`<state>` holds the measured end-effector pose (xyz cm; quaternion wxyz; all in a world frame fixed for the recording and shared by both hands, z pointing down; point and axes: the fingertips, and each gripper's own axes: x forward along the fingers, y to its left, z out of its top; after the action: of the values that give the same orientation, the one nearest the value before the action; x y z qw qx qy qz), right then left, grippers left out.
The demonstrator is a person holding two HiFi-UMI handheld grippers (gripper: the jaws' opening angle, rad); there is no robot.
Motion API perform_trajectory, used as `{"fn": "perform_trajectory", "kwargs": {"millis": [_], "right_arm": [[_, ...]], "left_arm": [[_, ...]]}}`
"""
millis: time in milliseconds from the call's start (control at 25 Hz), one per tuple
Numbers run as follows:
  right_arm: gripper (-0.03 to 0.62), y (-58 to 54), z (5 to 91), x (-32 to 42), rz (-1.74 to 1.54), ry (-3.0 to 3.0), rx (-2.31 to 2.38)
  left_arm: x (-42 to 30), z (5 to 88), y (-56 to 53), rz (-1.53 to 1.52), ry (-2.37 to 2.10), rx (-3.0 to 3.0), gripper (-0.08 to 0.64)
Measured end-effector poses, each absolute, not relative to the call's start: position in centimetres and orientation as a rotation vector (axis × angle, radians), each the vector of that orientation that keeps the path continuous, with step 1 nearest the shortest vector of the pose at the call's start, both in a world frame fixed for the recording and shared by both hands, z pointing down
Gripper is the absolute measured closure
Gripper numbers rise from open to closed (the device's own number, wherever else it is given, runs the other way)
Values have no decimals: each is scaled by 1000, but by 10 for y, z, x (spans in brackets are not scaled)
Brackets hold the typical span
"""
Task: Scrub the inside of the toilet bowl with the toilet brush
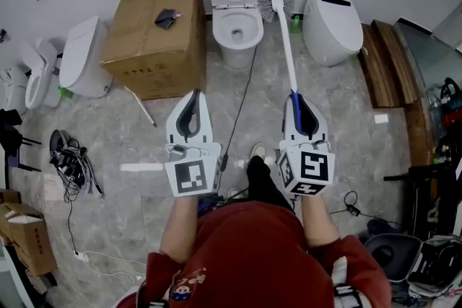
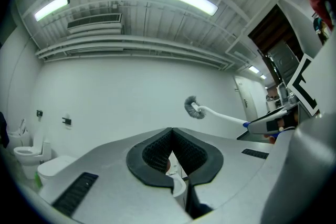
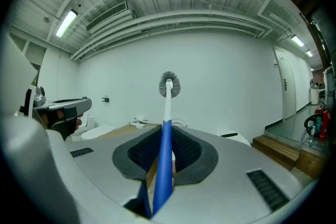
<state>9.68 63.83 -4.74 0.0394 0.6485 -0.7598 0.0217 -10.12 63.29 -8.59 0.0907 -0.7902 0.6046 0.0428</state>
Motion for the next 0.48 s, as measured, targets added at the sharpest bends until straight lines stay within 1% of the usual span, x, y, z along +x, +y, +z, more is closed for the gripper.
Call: {"fn": "perform_trajectory", "kwargs": {"millis": [480], "right_arm": [[531,491,-36,139,118,-2337,1967]], "left_arm": [[-58,-88,486,133,1793,-2336,548]]}}
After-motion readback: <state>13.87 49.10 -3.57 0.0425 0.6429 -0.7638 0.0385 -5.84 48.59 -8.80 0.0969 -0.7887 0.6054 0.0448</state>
